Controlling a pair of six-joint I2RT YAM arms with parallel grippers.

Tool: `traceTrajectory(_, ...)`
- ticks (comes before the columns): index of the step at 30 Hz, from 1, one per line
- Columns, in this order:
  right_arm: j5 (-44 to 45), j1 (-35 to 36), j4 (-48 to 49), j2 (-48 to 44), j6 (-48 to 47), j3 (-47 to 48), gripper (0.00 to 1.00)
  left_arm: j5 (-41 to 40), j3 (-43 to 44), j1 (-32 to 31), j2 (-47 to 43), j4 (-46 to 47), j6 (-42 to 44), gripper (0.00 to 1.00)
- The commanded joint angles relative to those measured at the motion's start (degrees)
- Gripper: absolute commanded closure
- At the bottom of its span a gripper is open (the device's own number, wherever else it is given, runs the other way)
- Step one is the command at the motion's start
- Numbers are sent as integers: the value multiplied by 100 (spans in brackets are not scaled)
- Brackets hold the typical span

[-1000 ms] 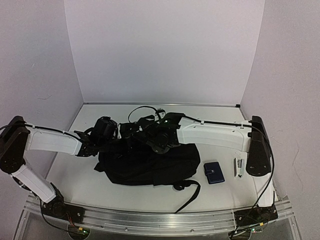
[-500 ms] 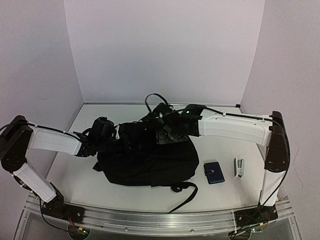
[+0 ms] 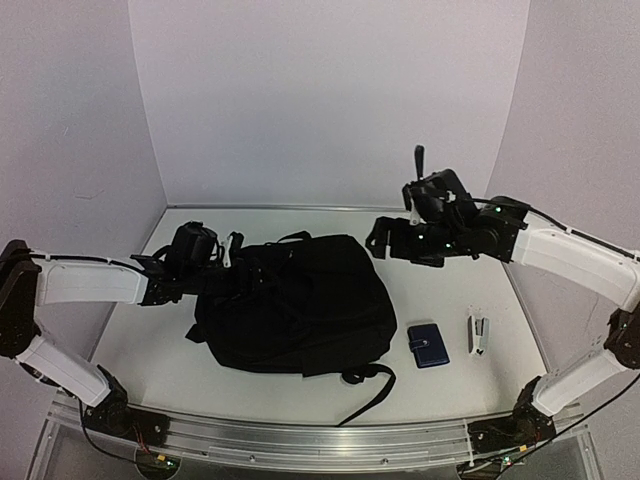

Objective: Pack the student bag
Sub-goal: Adjust the student bag at the center of the board, then pick up the personal item from the center of the board.

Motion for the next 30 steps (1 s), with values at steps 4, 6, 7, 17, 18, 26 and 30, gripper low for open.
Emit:
traceTrajectory(4, -1255, -1397, 498, -270, 140, -2047, 8, -22, -72, 132, -657, -169, 236, 5)
traceTrajectory(6, -1365, -1592, 594, -337, 215, -2405, 14, -42, -98, 161, -793, -210, 249, 4)
traceTrajectory(7, -1408, -1655, 650, -371, 255, -2554, 16, -66, -103, 170, -855, -236, 255, 4)
traceTrajectory(17, -1673, -1947, 1183, -329, 561, -3629, 38, -147, -165, 240, -1268, -482, 299, 2)
traceTrajectory(18, -1689, -1956, 1238, -301, 577, -3671, 40, -142, -157, 249, -1293, -515, 301, 1)
traceTrajectory(26, -1854, -1958, 1574, -179, 668, -3947, 55, -146, -145, 269, -1404, -607, 308, 1)
traceTrajectory(30, -2002, -1961, 1808, -124, 760, -4125, 62, -137, -127, 269, -1398, -630, 309, 1)
